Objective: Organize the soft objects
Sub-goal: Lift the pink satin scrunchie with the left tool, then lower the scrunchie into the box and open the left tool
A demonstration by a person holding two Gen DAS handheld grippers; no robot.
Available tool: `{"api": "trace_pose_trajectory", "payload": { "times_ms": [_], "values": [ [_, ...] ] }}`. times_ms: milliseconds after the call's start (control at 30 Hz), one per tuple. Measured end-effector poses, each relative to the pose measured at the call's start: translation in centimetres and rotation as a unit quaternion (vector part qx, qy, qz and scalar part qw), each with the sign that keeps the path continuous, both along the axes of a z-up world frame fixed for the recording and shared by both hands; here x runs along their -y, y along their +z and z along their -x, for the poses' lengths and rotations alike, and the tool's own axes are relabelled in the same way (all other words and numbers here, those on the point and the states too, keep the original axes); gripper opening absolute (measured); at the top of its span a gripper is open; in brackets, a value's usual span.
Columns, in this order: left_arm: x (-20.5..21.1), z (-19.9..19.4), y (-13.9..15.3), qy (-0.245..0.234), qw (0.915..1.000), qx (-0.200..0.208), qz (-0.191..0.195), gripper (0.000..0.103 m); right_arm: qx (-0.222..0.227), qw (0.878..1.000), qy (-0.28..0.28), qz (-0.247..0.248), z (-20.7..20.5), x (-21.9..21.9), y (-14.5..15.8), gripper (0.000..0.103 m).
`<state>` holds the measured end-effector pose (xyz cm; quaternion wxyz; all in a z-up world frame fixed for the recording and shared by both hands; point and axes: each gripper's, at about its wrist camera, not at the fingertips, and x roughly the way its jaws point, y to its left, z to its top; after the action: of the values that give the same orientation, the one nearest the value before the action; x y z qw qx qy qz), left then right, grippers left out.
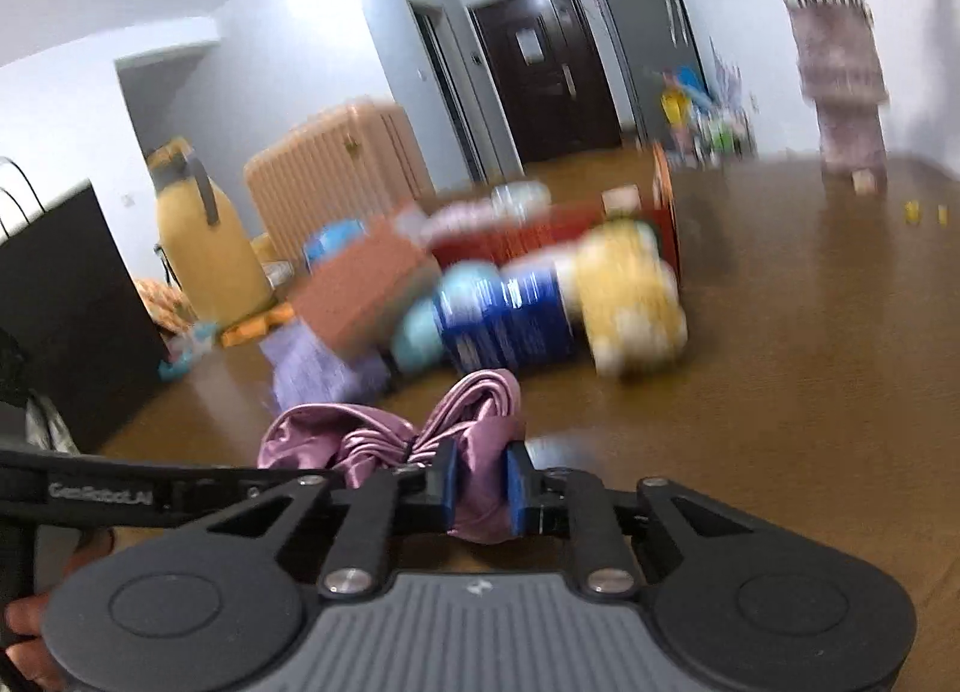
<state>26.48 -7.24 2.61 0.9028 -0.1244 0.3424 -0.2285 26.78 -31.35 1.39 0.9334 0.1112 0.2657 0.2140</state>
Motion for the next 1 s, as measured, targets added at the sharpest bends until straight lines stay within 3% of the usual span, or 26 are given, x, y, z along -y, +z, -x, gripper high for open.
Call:
{"api": "trace_pose_trajectory", "payload": {
  "times_ms": [133, 233, 300, 367, 467, 567, 633, 733, 800, 900, 1000],
  "values": [
    [-1.6, -4.1, 6.3, -0.026, 0.996, 0.08, 0.029, 0.023, 0.076, 0.997, 0.009, -0.01, -2.6, 0.4, 6.2, 0.016],
    [-1.8, -10.1, 10.5, -0.038, 0.9931, 0.11, 0.015, 0.023, 0.108, 0.994, 0.009, 0.0, -8.1, 0.3, 10.1, 0.016],
    [-1.5, -15.3, 11.8, -0.036, 0.9929, 0.113, -0.011, 0.023, 0.096, 0.995, 0.002, -0.002, -13.1, 0.0, 11.7, 0.016],
    [-1.8, -20.6, 11.8, -0.018, 0.9955, 0.089, -0.027, 0.023, 0.067, 0.998, -0.004, -0.007, -18.3, -0.8, 12.3, 0.016],
    [-3.4, -26.1, 10.4, 0.01, 0.9972, 0.05, -0.054, 0.023, 0.026, 0.999, 0.015, 0.019, -24.6, -4.1, 11.5, 0.016],
    [-4.7, -30.0, 7.6, 0.035, 0.9932, 0.021, -0.109, 0.023, -0.022, 0.997, 0.038, 0.065, -29.9, -8.4, 8.8, 0.015],
    [-5.1, -32.2, 5.5, 0.046, 0.986, 0.009, -0.16, 0.024, -0.059, 0.994, 0.047, 0.081, -32.8, -11.0, 6.7, 0.015],
    [-6.1, -34.0, 3.1, 0.061, 0.9767, -0.009, -0.206, 0.024, -0.117, 0.986, 0.061, 0.1, -35.9, -14.4, 3.5, 0.015],
    [-6.4, -34.0, 2.5, 0.047, 0.9764, -0.003, -0.211, 0.028, -0.14, 0.983, 0.061, 0.104, -36.5, -15.6, 2.5, 0.021],
    [-7.5, -33.6, 2.5, 0.04, 0.9797, 0.0, -0.196, 0.042, -0.147, 0.983, 0.049, 0.103, -36.7, -16.1, 1.9, 0.023],
    [-8.4, -32.8, 3.3, 0.05, 0.9801, 0.008, -0.192, 0.044, -0.155, 0.982, 0.049, 0.101, -36.8, -15.9, 2.3, 0.032]
  ]
}}
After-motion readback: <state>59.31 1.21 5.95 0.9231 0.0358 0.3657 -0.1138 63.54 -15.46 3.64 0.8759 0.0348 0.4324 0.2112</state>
